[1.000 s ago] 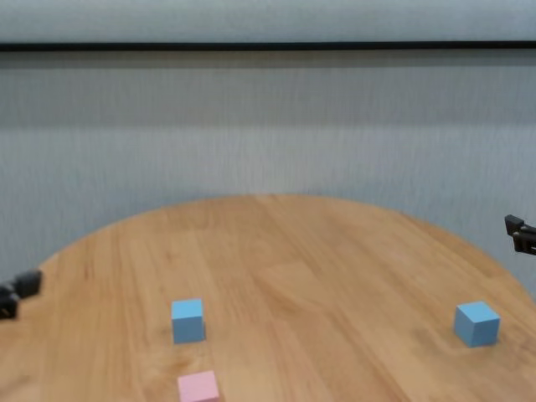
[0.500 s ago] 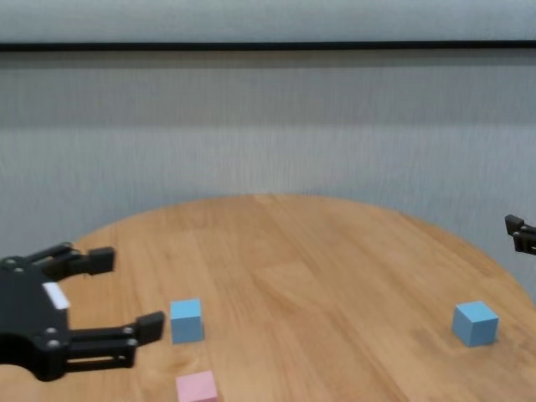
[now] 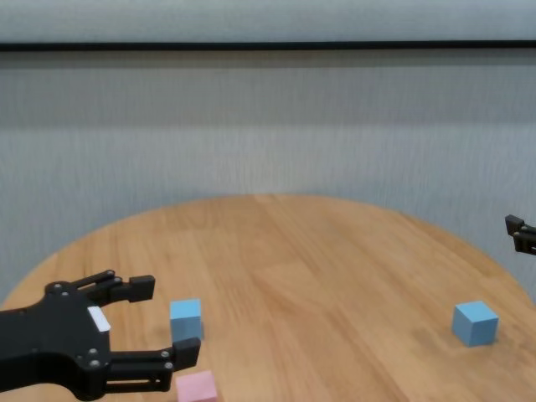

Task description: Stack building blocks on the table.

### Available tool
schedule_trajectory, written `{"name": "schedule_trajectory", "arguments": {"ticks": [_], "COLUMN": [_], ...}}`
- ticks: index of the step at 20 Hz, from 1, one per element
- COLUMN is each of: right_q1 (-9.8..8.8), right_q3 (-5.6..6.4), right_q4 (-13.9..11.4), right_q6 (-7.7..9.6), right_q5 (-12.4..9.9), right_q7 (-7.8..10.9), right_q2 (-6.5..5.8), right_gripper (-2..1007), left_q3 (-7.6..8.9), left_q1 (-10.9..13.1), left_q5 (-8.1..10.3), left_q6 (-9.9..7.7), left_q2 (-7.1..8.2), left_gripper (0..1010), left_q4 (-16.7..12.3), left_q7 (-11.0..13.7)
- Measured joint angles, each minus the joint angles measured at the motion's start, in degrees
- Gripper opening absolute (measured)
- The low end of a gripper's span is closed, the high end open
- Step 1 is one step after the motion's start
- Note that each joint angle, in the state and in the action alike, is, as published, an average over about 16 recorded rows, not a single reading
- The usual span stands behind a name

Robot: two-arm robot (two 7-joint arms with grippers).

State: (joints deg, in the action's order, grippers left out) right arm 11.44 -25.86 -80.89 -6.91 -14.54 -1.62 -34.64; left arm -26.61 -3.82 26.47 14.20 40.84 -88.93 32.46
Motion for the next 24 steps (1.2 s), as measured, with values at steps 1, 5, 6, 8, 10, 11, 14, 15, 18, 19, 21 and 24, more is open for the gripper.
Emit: {"name": "schedule_trajectory", "arguments": {"ticks": [1,5,6,8,10,11,14,15,18,19,21,24], "right_q1": [0.00,0.00,0.00,0.00,0.00,0.00,0.00,0.00,0.00,0.00,0.00,0.00], "right_q3": [0.00,0.00,0.00,0.00,0.00,0.00,0.00,0.00,0.00,0.00,0.00,0.00], "right_q4": [0.0,0.0,0.0,0.0,0.0,0.0,0.0,0.0,0.0,0.0,0.0,0.0], "right_q6": [0.00,0.00,0.00,0.00,0.00,0.00,0.00,0.00,0.00,0.00,0.00,0.00], "right_q5": [0.0,0.0,0.0,0.0,0.0,0.0,0.0,0.0,0.0,0.0,0.0,0.0], "right_q7": [0.00,0.00,0.00,0.00,0.00,0.00,0.00,0.00,0.00,0.00,0.00,0.00], "right_q2": [0.00,0.00,0.00,0.00,0.00,0.00,0.00,0.00,0.00,0.00,0.00,0.00], "right_gripper": [1001,1001,1001,1001,1001,1001,1001,1001,1001,1001,1001,1001], "left_q3": [-0.14,-0.44,-0.47,-0.50,-0.49,-0.48,-0.40,-0.37,-0.30,-0.29,-0.32,-0.46], "left_q1": [-0.4,-1.6,-1.8,-2.3,-2.6,-2.8,-3.2,-3.2,-3.4,-3.5,-3.7,-4.1], "left_q5": [0.04,0.25,0.31,0.44,0.56,0.62,0.83,0.89,0.93,0.88,0.68,0.20], "left_q6": [-0.21,-0.92,-1.06,-1.30,-1.52,-1.63,-1.94,-2.03,-2.23,-2.28,-2.38,-2.47], "left_q2": [-0.32,-1.41,-1.65,-2.11,-2.52,-2.72,-3.24,-3.40,-3.88,-4.07,-4.46,-5.15], "left_gripper": [1000,1000,1000,1000,1000,999,999,999,999,999,999,999], "left_q4": [0.5,2.3,2.7,3.5,4.1,4.4,5.2,5.4,6.0,6.3,7.0,8.3], "left_q7": [0.5,2.4,2.8,3.6,4.3,4.7,5.7,6.0,6.8,7.0,7.3,7.8]}}
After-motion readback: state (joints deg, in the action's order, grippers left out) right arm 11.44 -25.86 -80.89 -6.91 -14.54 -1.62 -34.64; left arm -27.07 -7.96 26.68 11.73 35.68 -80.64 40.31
